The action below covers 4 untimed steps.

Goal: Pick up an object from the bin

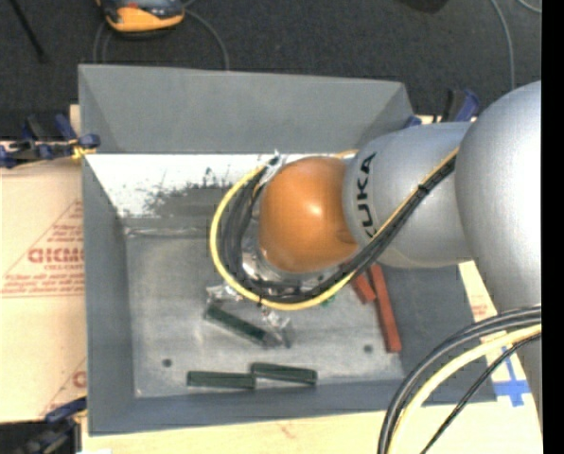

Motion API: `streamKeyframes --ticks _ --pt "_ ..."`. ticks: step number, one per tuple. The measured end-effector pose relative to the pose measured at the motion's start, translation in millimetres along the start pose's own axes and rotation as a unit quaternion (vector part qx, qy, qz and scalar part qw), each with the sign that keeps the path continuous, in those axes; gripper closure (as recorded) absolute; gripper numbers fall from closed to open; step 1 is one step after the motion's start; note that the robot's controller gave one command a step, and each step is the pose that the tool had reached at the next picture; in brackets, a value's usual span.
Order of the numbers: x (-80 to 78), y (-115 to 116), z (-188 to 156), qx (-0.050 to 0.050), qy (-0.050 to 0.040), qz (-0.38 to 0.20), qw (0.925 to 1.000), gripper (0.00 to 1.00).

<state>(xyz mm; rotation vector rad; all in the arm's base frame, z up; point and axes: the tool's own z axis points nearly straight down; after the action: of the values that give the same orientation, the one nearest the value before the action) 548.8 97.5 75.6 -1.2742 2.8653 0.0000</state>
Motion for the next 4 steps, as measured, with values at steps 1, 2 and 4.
streamKeyframes --ticks 1,2,4 --pt "28.1 41.2 2.5 0.001 -0.0003 0.007 1.0 1.0" --pt "25.9 38.8 3.3 -0.001 0.0021 0.008 1.0 1.0" --pt "38.7 36.7 -110.9 -0.001 0.0013 0.024 0.9997 1.0"
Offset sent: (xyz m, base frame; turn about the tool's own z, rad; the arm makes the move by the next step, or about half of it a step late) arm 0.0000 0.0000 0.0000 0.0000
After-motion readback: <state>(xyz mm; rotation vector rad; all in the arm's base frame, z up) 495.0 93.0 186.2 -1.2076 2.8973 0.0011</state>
